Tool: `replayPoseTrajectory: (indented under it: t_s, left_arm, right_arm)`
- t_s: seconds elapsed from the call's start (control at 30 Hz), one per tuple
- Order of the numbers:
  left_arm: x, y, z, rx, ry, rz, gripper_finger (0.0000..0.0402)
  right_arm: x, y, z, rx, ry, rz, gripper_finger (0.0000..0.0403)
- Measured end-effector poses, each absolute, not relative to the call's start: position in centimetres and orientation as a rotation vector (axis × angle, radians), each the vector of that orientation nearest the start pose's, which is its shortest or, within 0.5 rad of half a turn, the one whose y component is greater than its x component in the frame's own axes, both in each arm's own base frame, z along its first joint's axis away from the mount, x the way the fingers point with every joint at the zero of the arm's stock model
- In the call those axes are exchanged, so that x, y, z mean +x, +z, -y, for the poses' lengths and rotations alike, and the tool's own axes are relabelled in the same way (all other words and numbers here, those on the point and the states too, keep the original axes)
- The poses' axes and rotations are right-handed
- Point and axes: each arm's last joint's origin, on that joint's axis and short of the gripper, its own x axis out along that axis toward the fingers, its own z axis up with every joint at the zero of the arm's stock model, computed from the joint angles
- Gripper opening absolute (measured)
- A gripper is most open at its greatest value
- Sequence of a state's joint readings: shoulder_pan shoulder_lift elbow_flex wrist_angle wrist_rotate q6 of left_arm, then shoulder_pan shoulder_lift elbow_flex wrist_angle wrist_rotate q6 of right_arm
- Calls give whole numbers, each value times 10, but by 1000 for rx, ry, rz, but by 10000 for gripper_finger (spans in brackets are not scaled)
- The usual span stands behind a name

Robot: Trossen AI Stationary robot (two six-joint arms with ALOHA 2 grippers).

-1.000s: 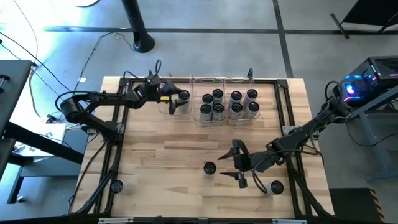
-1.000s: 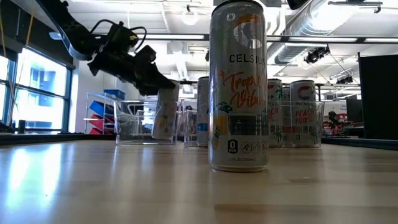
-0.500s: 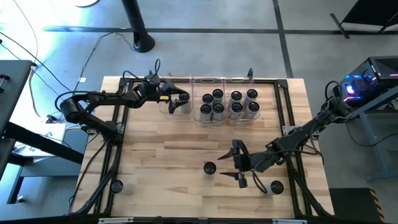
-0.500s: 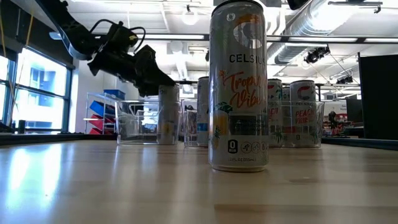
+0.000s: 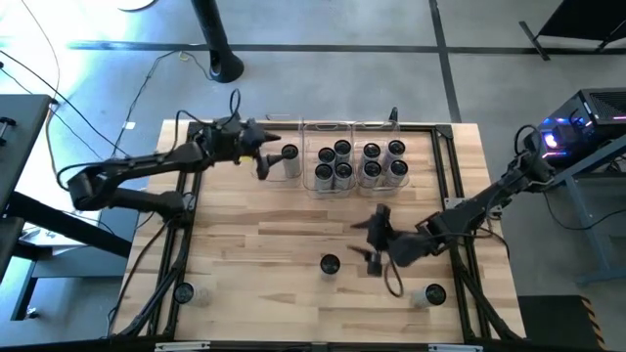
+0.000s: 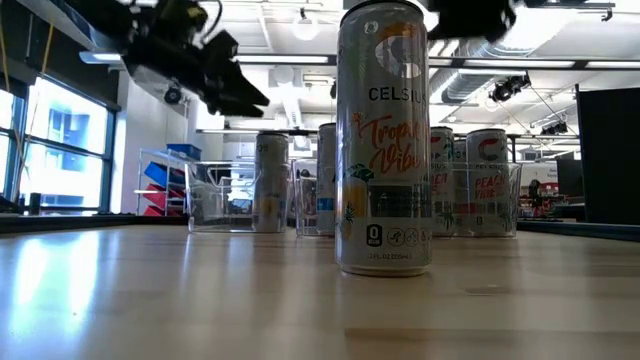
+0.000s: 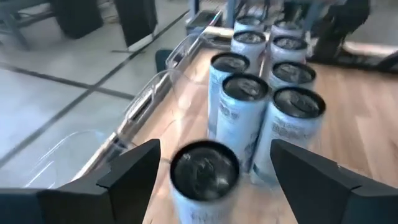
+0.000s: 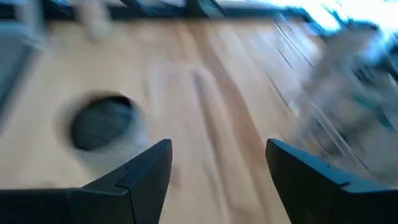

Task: Sort soda cans
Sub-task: Adjust the transparent bins on the table

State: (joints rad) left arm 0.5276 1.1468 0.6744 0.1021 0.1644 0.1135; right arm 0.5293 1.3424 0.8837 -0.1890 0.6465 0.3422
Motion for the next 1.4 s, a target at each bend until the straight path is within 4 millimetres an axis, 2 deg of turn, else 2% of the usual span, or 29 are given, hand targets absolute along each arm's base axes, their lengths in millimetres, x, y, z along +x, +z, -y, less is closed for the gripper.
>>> replayPoseTrajectory:
  t_s: [0.1,0.2,0.5,0.6,0.7,0.83,1.07,1.23,1.4]
  left_arm:
    - [213,260,-96,10,362,-388,290]
    - [214,262,-72,-22,362,-405,283]
    - [223,243,-6,-108,369,-400,267]
    - [226,238,14,-140,400,-393,263]
    - [229,231,30,-116,434,-390,261]
    - [230,226,43,-81,450,-394,260]
    - [230,223,49,-78,472,-388,259]
    - [230,223,49,-79,473,-386,259]
    - [230,223,49,-78,473,-387,259]
  right_arm:
    - [253,241,-107,9,-285,-599,244]
    - [262,226,-93,10,-349,-640,212]
    - [305,165,-61,-25,-477,-686,44]
    - [320,147,-50,-27,-504,-664,8]
    - [331,131,-38,-12,-539,-645,10]
    - [339,119,-18,10,-590,-642,7]
    - [345,114,7,11,-636,-617,1]
    - [346,116,13,0,-647,-601,0]
    - [347,120,8,-52,-648,-584,0]
